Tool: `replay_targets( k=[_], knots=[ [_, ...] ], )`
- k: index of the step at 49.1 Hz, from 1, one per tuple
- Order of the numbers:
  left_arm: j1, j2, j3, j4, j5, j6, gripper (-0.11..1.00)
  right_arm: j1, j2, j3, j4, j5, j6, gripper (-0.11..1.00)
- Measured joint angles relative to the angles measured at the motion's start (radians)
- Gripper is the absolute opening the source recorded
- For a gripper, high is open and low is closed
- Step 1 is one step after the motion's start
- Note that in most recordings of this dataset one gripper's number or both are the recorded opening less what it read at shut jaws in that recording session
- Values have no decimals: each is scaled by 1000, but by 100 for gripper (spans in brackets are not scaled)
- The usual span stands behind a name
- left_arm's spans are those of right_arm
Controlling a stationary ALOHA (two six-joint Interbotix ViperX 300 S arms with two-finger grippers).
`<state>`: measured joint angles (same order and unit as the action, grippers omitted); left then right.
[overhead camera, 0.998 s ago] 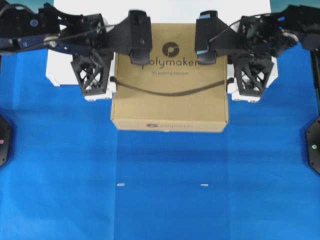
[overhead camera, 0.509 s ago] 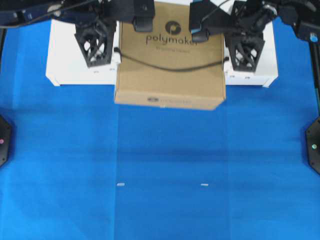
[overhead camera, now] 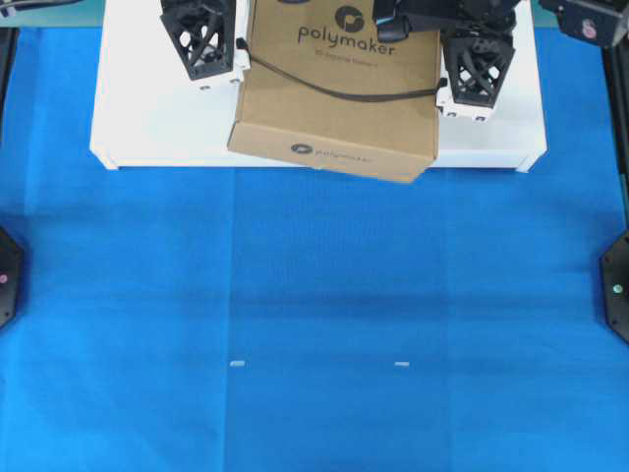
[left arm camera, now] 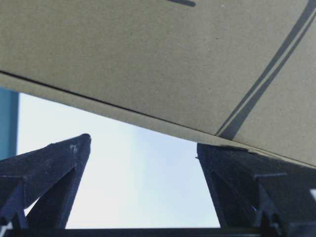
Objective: Place the cardboard box on the stand after clamping it between your arms.
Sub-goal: 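Lower the box onto the white stand with both grippers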
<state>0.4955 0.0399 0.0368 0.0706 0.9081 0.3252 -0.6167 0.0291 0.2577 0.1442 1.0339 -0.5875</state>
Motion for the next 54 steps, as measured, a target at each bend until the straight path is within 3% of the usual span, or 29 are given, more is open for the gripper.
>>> replay_targets(
  k=[11, 54],
  knots=[
    [6, 26, -5, 0, 0, 3, 85, -37, 25, -41, 2, -6, -60, 96],
    [89, 103, -3, 2, -12, 26, 85, -71, 67, -121, 32, -31, -97, 96]
  ],
)
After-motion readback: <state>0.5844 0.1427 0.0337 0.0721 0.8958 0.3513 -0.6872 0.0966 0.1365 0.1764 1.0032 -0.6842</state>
